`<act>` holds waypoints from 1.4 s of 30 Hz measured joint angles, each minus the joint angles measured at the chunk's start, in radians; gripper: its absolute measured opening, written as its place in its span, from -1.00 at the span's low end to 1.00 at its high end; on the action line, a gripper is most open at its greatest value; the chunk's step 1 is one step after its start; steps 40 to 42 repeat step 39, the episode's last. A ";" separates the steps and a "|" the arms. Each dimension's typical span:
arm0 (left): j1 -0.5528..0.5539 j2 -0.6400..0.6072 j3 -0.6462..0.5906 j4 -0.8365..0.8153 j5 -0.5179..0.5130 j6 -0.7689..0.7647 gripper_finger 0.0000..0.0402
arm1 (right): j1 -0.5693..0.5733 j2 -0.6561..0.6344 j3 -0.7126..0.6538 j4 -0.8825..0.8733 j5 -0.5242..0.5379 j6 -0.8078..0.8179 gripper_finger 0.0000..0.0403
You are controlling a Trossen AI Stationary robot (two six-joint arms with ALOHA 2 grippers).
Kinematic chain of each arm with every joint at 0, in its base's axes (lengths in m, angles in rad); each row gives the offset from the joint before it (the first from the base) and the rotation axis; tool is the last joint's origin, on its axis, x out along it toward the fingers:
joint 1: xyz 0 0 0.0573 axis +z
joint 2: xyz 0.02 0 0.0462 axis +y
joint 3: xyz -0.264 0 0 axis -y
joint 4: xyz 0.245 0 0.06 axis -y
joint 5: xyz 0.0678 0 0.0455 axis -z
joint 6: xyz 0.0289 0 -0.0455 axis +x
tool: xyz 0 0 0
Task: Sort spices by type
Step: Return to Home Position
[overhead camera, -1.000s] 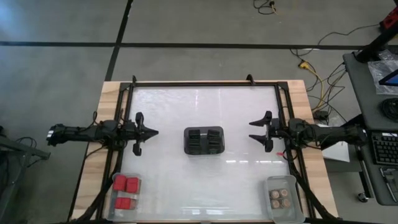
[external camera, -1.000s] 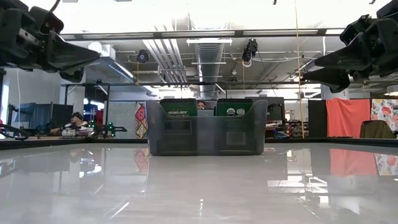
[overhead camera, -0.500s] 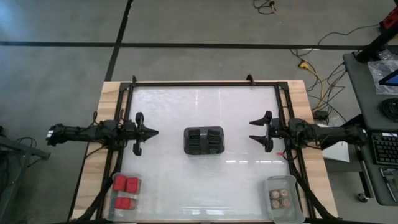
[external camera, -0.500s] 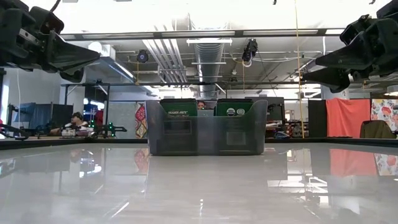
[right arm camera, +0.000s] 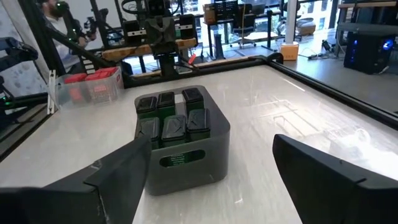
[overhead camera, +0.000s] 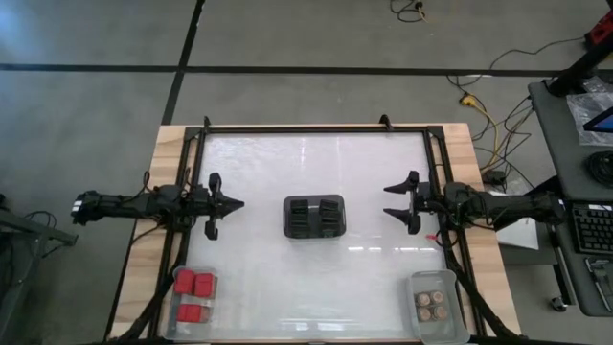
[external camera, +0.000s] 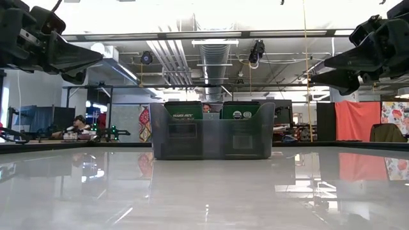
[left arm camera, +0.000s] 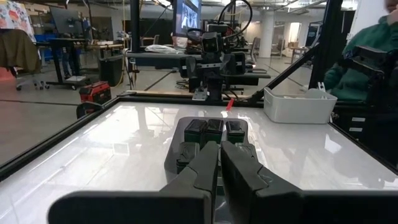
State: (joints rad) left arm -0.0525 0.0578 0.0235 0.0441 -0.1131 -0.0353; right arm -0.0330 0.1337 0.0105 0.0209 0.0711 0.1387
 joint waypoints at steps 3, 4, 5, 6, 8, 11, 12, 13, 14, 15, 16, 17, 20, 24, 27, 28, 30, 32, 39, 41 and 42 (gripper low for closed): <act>0.000 0.000 0.000 0.000 0.000 0.000 -0.98 | 0.000 0.000 0.000 0.000 0.000 0.000 0.58; 0.000 0.000 0.000 0.000 0.000 0.000 -0.98 | 0.000 0.000 0.000 0.000 0.000 0.000 0.57; 0.000 0.000 0.000 0.000 0.000 0.000 -0.98 | 0.000 0.000 0.000 0.000 0.000 0.000 0.56; 0.000 0.000 0.000 0.000 0.000 0.000 -0.98 | 0.000 0.000 0.000 0.000 0.000 0.000 0.55; 0.000 0.000 0.000 0.000 0.000 0.000 -0.98 | 0.000 0.000 0.000 0.000 0.000 0.000 0.54; 0.000 0.000 0.000 0.000 0.000 0.000 -0.98 | 0.000 0.000 0.000 0.000 0.000 0.000 0.51; 0.000 0.000 0.000 0.000 0.000 0.000 -0.98 | 0.000 0.000 0.000 0.000 0.000 0.000 0.50; 0.000 0.000 0.000 0.000 0.000 0.000 -0.98 | 0.000 0.000 0.000 0.000 0.000 0.000 0.49; 0.000 0.000 0.000 0.000 0.000 0.000 -0.98 | 0.000 0.000 0.000 0.000 0.000 0.000 0.49; 0.000 0.000 0.000 0.000 0.000 0.000 -0.98 | 0.000 0.000 0.000 0.000 0.000 0.000 0.48; 0.000 0.000 0.000 0.000 0.000 0.000 -0.98 | 0.000 0.000 0.000 0.000 0.000 0.000 0.47; 0.000 0.000 0.000 0.000 0.000 0.000 -0.98 | 0.000 0.000 0.000 0.000 0.000 0.000 0.47; 0.000 0.000 0.000 0.000 0.000 0.000 -0.98 | 0.000 0.000 0.000 0.000 0.000 0.000 0.45; 0.000 0.000 0.000 0.000 0.000 0.000 -0.98 | 0.000 0.000 0.000 0.000 0.000 0.000 0.45; 0.000 0.000 0.000 0.000 0.000 0.000 -0.98 | 0.000 0.000 0.000 0.000 0.000 0.000 0.48; 0.000 0.000 0.000 0.000 0.000 0.000 -0.98 | 0.000 0.000 0.000 0.000 0.000 0.000 0.50; 0.000 0.000 0.000 0.000 0.000 0.000 -0.98 | 0.000 0.000 0.000 0.000 0.000 0.000 0.52; 0.000 0.000 0.000 0.000 0.000 0.000 -0.98 | 0.000 0.000 0.000 0.000 0.000 0.000 0.54; 0.000 0.000 0.000 0.000 0.000 0.000 -0.98 | 0.000 0.000 0.000 0.000 0.000 0.000 0.61; 0.000 0.000 0.000 0.000 0.000 0.000 -0.98 | 0.000 0.000 0.000 0.000 0.000 0.000 0.61; 0.000 0.000 0.000 0.000 0.000 0.000 -0.98 | 0.000 0.000 0.000 0.000 0.000 0.000 0.61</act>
